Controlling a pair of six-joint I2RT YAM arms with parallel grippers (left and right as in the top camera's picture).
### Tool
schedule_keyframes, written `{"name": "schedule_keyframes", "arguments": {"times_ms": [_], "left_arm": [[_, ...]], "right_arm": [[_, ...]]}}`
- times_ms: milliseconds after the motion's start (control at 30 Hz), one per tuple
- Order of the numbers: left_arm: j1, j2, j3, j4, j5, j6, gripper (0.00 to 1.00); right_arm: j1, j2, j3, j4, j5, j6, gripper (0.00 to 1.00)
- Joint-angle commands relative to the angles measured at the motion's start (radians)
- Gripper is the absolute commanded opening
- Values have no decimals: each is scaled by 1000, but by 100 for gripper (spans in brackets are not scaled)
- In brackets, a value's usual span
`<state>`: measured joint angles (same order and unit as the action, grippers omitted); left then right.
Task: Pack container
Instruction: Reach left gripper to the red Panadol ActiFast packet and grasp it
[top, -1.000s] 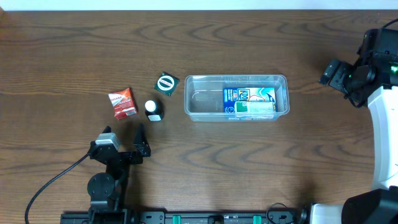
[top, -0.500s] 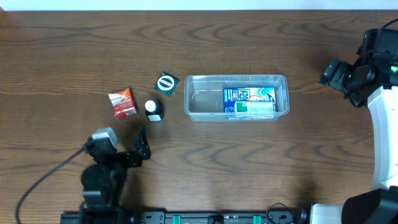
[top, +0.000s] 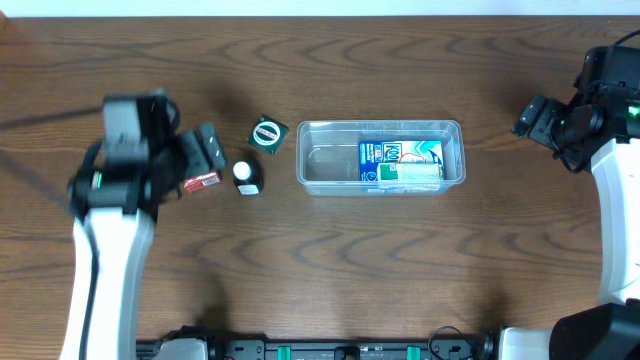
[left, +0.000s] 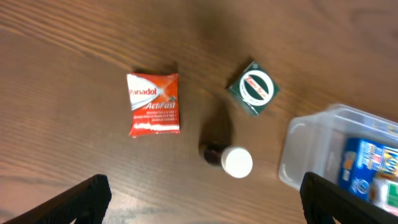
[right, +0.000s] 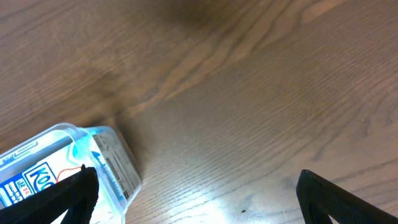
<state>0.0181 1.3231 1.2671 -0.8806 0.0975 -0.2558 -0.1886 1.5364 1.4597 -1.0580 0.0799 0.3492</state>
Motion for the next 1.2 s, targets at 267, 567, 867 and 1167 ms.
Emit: {"name": "schedule_keyframes", "arguments": {"times_ms": [267,567,867,1167], "left_arm": [[34,288,27,-8,-8,23,98],[103,387,26,37,-8,94,98],[122,536,26,88,-8,185,98],[122,642,26,139,-8,184,98]], "right_arm": [[-7,-5,12,-2,6,13,99],[-7,-5,12,-2,6,13,99],[-7,-5,12,-2,6,13,99],[-7,-5,12,-1,6,13,99]]}}
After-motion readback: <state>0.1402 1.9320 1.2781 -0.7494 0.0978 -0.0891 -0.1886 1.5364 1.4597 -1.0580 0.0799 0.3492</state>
